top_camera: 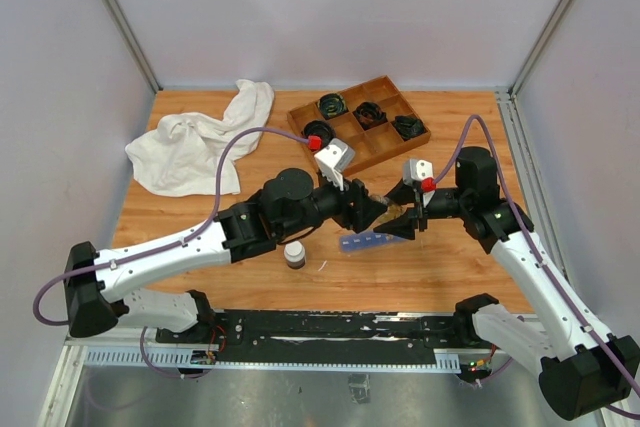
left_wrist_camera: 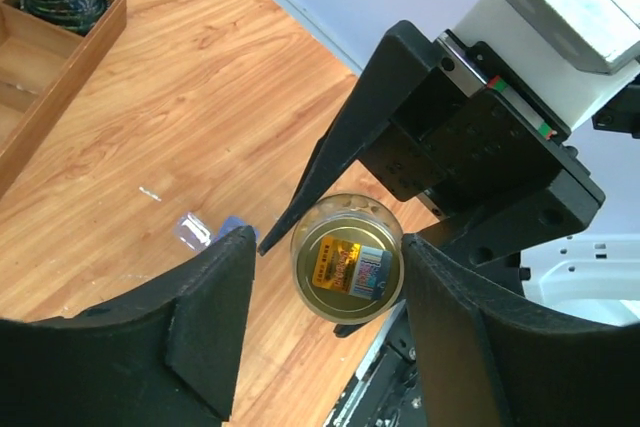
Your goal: Sort the pills into containers
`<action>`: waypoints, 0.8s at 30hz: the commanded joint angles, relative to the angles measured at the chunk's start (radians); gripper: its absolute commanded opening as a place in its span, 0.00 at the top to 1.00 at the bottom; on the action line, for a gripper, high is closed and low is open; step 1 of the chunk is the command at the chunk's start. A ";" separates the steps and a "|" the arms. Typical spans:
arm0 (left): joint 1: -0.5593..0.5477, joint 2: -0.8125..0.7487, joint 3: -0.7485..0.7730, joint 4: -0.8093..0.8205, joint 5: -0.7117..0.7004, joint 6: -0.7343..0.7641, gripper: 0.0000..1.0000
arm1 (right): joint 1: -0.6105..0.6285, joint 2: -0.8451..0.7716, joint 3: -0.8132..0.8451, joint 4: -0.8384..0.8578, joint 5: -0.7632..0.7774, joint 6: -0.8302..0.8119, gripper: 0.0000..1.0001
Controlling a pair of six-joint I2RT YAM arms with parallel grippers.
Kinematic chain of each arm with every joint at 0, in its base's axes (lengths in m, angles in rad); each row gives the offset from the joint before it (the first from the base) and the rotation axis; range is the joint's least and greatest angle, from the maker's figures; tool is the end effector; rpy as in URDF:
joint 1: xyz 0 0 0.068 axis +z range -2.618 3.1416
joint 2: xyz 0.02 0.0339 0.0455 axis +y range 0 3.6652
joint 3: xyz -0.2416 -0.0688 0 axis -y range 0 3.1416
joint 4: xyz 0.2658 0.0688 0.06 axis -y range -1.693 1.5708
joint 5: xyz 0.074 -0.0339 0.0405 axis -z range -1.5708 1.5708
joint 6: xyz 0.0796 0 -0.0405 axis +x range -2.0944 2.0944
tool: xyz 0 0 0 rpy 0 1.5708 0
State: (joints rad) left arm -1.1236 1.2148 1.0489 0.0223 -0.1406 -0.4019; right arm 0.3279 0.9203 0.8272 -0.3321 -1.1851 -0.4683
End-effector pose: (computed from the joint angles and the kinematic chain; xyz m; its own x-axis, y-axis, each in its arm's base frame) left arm 0.1653 -0.3190 0.3334 -0.3827 -0.0976 -0.9187 0.7422 0.5596 -0.3687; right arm 0.2021 0.1467 0.2979 0.0669 -0.1566 -0.9854 -0.9974 0.0153 -0.0701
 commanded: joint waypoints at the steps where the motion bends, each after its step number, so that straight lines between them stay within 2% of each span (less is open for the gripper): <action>1: -0.009 0.014 0.046 -0.004 0.039 0.009 0.38 | -0.015 -0.006 0.021 0.027 -0.016 0.003 0.93; 6: -0.008 0.025 0.046 -0.006 0.109 0.039 0.63 | -0.015 -0.006 0.021 0.027 -0.016 0.003 0.93; 12: -0.006 0.022 0.029 0.023 0.260 0.158 0.64 | -0.014 -0.008 0.022 0.027 -0.015 0.004 0.93; 15: 0.000 0.011 0.030 0.024 0.308 0.207 0.55 | -0.015 -0.010 0.022 0.028 -0.015 0.005 0.93; 18: 0.013 -0.019 0.018 0.037 0.250 0.186 0.30 | -0.014 -0.011 0.021 0.028 -0.015 0.004 0.93; 20: 0.016 -0.042 0.006 0.057 0.218 0.161 0.21 | -0.015 -0.011 0.022 0.028 -0.015 0.004 0.93; 24: 0.015 -0.070 -0.007 0.062 0.165 0.117 0.17 | -0.015 -0.011 0.021 0.028 -0.015 0.004 0.93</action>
State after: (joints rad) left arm -1.1088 1.1927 1.0550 0.0425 0.0597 -0.2581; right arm 0.3279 0.9199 0.8272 -0.3283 -1.1820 -0.4709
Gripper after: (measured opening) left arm 0.824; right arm 0.537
